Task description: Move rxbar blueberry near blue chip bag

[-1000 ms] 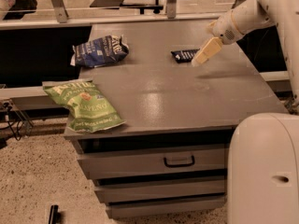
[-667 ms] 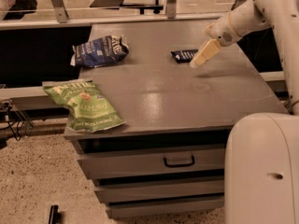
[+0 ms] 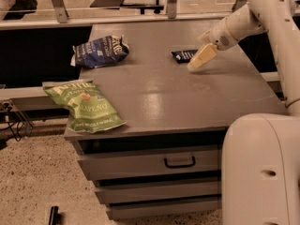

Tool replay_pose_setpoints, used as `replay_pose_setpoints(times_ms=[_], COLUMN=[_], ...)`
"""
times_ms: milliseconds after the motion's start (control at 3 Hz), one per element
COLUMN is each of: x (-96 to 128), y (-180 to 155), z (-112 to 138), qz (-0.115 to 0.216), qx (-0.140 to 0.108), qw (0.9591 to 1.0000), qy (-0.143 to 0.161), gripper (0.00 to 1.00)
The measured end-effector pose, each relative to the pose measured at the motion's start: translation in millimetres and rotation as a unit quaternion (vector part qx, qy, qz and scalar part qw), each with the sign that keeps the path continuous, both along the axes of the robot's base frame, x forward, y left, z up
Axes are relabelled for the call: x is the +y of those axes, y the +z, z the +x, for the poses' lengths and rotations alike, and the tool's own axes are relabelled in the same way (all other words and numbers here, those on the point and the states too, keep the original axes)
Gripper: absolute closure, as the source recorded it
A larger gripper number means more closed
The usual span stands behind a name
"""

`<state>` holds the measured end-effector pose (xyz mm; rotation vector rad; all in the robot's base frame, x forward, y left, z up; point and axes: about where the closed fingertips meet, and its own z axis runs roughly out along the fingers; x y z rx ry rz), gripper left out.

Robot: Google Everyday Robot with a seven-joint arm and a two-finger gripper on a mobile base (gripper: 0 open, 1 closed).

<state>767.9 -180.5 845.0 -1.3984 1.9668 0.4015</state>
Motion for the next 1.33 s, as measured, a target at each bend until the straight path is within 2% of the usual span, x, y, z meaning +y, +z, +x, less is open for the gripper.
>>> replay_pose_setpoints(times_ms=[333,1333], x=[-0.3,-4.9], y=[-7.1,-10.6], z=[0.7,-0.6], qz=[-0.001,-0.006], qx=[0.006,0.010], qw=[1.0000,0.9999], qy=[0.000,-0.003], gripper=[0.29,0.98])
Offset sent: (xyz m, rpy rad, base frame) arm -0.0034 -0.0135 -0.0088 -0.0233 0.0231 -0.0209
